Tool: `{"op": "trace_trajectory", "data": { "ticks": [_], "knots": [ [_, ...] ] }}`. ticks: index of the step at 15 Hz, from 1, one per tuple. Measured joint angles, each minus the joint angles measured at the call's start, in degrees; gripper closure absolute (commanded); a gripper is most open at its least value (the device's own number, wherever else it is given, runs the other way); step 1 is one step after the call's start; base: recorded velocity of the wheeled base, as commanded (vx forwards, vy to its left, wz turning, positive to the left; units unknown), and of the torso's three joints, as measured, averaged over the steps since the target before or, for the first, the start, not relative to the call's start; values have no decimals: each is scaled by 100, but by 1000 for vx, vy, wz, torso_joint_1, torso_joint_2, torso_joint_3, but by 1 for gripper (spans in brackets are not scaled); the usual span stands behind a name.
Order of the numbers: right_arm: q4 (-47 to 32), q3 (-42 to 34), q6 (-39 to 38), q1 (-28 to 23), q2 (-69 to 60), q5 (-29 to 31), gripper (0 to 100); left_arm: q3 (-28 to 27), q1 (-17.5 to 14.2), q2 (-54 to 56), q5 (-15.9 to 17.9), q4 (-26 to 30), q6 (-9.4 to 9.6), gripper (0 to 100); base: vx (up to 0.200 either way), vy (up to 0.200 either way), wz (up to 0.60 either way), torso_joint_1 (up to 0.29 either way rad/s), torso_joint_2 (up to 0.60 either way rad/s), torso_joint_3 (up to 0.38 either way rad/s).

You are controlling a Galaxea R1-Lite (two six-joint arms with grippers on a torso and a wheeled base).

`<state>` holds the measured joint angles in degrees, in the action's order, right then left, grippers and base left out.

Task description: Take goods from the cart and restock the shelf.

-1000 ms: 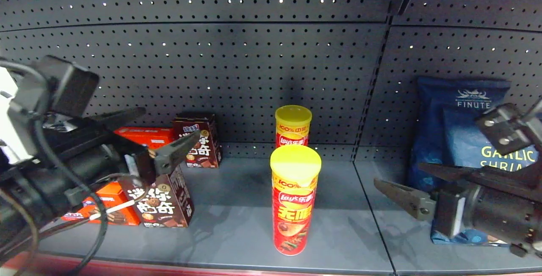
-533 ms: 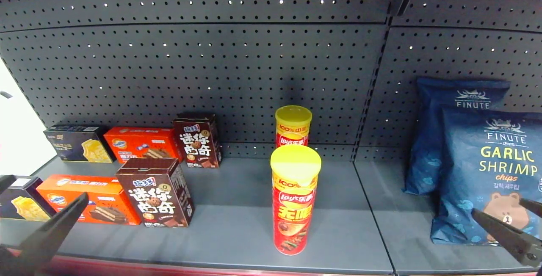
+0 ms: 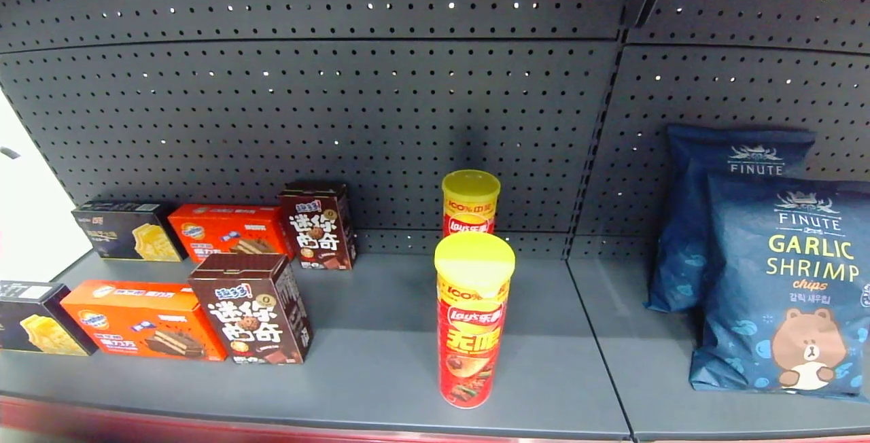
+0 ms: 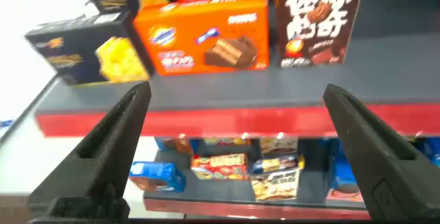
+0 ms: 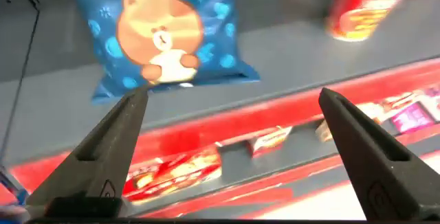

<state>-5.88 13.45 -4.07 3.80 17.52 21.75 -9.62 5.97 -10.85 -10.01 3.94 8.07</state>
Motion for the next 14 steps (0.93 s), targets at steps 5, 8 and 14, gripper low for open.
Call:
{"op": "trace_trajectory", "data": {
  "ticks": [5, 8, 14],
  "knots": [
    [907, -883, 323, -43, -1124, -1456, 0, 723, -61, 529, 578, -683, 96, 0, 0, 0, 0, 0, 0, 0],
    [1047, -1290, 336, -39, -1259, -1537, 0, 931, -61, 589, 610, -781, 55, 0, 0, 0, 0, 0, 0, 0],
    [1023, -1340, 389, -39, -1306, -2011, 0, 962, -55, 600, 1236, -744, -1146, 0, 0, 0, 0, 0, 0, 0]
  ]
}}
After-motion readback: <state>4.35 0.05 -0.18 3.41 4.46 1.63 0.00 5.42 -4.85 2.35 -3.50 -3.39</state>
